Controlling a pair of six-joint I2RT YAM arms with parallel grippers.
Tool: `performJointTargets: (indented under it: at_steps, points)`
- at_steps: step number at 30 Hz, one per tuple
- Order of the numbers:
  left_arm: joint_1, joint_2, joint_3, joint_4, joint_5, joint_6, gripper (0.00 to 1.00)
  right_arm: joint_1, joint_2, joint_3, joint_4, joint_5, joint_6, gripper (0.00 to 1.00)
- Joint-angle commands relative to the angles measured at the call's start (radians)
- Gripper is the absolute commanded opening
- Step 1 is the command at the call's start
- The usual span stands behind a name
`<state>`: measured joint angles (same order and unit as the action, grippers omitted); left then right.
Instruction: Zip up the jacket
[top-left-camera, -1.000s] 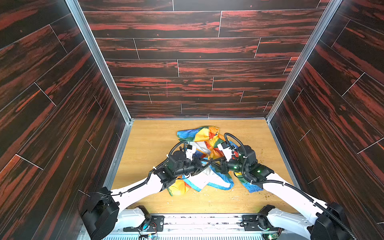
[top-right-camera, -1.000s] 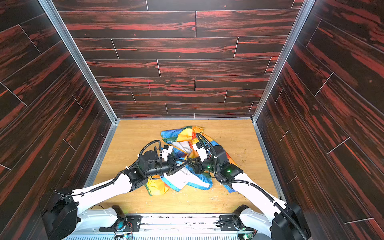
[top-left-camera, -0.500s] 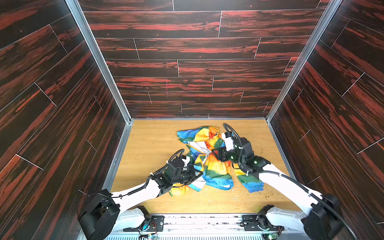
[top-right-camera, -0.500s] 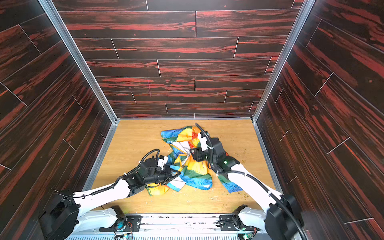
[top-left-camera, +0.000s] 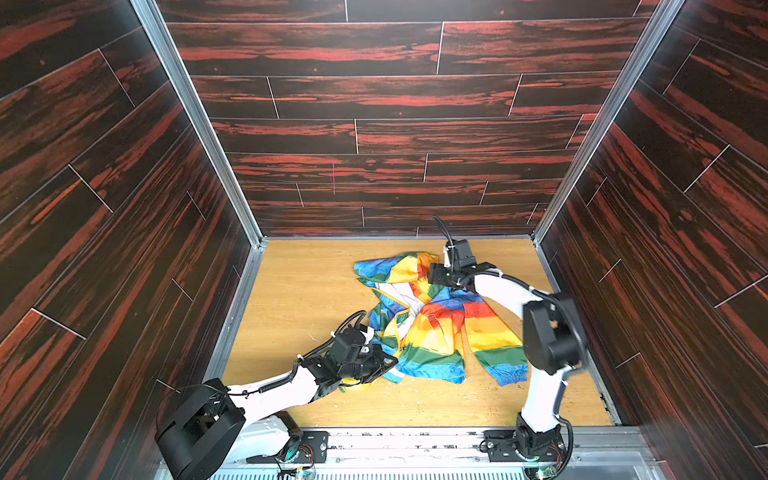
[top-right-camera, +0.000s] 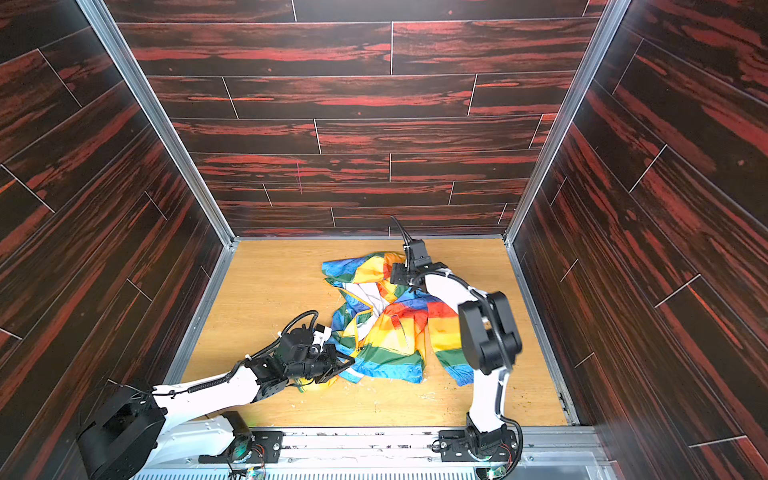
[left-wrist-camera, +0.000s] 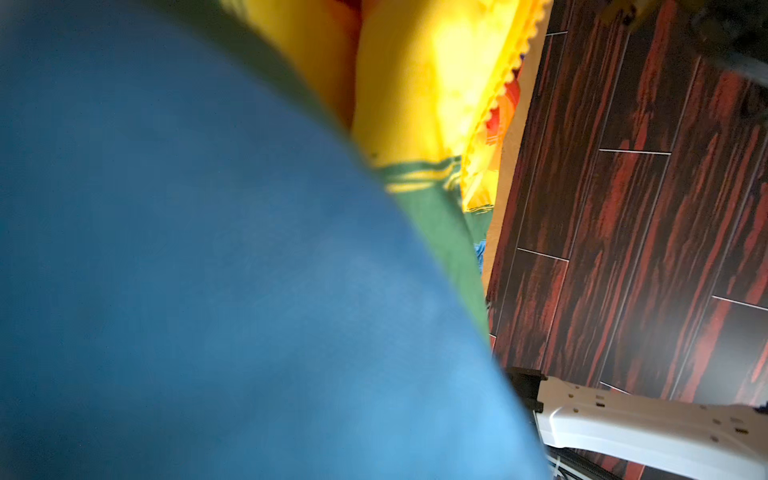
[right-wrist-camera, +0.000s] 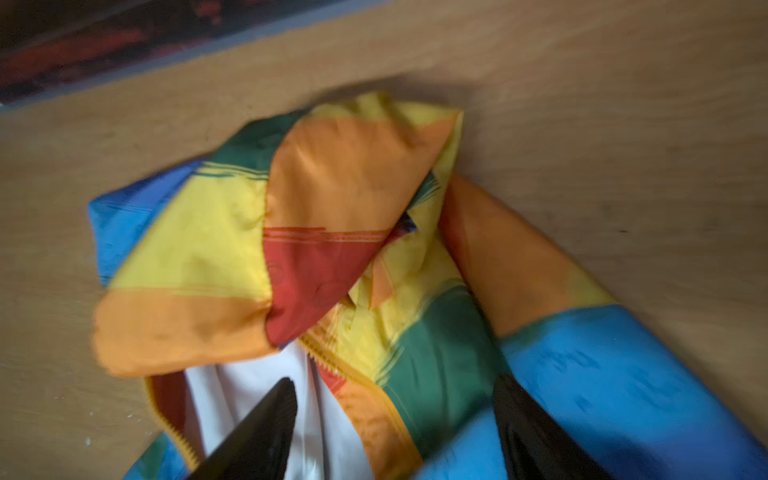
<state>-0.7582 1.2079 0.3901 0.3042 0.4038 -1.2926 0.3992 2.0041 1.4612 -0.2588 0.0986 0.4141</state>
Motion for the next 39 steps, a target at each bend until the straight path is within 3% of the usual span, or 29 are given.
performJointTargets:
  at_steps: [1,11,18,21,29,35,39]
  points:
    - [0.007,-0.036,-0.018,0.019,-0.001,-0.013,0.0,0.006,0.093,0.063,-0.066,-0.033,-0.013,0.77]
    - [0.027,-0.061,-0.034,-0.005,-0.006,-0.017,0.0,-0.019,0.259,0.23,-0.14,0.072,-0.014,0.77]
    - [0.04,-0.101,-0.046,-0.038,-0.031,-0.019,0.0,-0.031,0.369,0.333,-0.174,0.005,-0.02,0.72]
    - [0.061,-0.124,-0.048,-0.066,-0.036,-0.013,0.0,-0.031,0.381,0.335,-0.135,-0.079,0.01,0.58]
    - [0.17,-0.228,-0.008,-0.277,-0.087,0.08,0.0,-0.056,0.319,0.324,-0.049,-0.266,0.068,0.01]
    - [0.304,-0.209,0.161,-0.555,-0.127,0.291,0.0,-0.151,0.158,0.196,0.091,-0.434,0.149,0.0]
    - [0.399,-0.121,0.299,-0.631,-0.133,0.404,0.0,-0.224,0.031,0.102,0.158,-0.502,0.182,0.0]
